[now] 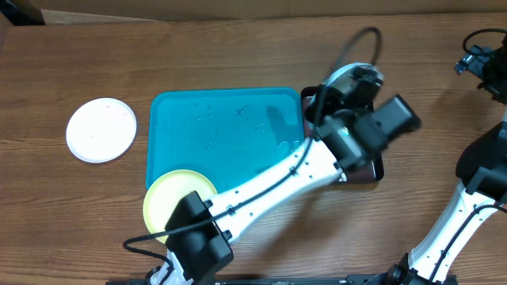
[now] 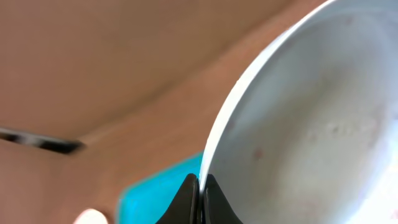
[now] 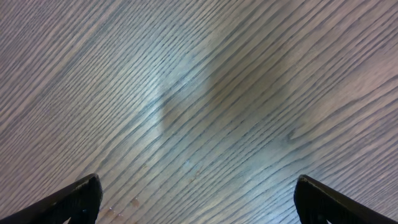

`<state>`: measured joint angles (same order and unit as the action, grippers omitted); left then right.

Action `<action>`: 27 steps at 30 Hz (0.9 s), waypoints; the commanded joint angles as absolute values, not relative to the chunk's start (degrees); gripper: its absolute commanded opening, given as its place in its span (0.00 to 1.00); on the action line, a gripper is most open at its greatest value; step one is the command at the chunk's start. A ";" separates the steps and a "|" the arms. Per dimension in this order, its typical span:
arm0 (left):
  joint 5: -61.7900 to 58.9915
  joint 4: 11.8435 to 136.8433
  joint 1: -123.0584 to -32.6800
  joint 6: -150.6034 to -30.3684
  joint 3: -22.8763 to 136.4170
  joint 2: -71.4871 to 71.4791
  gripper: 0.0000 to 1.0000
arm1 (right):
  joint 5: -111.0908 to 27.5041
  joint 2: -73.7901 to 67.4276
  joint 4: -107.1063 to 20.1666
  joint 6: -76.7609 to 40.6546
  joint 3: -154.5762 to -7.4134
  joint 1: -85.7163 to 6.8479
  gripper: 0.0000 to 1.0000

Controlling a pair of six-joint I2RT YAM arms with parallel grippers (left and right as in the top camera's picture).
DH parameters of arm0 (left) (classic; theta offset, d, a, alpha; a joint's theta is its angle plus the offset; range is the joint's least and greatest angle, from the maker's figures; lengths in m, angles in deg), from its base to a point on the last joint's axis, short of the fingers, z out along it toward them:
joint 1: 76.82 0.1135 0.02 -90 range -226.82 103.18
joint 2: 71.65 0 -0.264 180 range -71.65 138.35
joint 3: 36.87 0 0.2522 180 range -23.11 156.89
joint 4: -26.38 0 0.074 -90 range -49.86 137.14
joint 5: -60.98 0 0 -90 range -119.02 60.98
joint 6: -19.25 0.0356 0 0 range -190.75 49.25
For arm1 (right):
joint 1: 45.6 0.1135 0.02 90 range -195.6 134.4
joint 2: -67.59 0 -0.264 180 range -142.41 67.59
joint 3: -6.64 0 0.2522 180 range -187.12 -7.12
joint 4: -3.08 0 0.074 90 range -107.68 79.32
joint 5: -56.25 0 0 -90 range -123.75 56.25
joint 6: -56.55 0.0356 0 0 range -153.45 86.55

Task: Clean dirty plates on tray and stack at the side
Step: 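Swing the light blue plate leftward toward the white plate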

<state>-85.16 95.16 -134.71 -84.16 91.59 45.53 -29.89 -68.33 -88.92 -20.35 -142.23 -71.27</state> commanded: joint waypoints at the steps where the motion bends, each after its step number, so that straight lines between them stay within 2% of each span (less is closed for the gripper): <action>1: -66.21 97.28 -129.05 -94.43 92.03 45.99 0.04 | -29.52 -66.84 -88.72 -20.11 -143.25 -71.12 1.00; 9: -29.99 102.72 -110.32 -96.35 91.37 45.99 0.04 | -29.52 -66.84 -88.72 -20.11 -143.25 -71.12 1.00; 12: -22.49 106.05 -101.88 -96.07 91.37 45.99 0.04 | -29.52 -66.84 -88.72 -20.11 -143.25 -71.12 1.00; 17: -19.74 111.49 -90.25 -96.11 91.37 45.99 0.04 | -29.52 -66.84 -88.72 -20.11 -143.25 -71.12 1.00; 27: -22.84 120.32 -68.94 -101.82 91.37 45.99 0.05 | -29.52 -66.84 -88.72 -20.11 -143.25 -71.12 1.00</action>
<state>-22.78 119.27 -73.38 -99.00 91.41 45.80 -29.91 -68.33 -88.92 -20.33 -142.23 -71.27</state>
